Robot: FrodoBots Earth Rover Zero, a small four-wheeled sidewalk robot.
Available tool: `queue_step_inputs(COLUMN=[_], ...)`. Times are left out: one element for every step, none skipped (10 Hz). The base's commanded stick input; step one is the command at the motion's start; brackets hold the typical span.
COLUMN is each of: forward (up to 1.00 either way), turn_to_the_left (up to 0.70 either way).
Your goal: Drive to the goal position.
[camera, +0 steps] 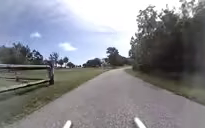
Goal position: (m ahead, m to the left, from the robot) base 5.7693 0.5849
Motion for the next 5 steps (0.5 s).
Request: queue_step_inputs(forward=[0.5,0.5,0.5,0.5,0.5], turn_to_the_left=[0.0,0.0,0.0,0.0,0.0])
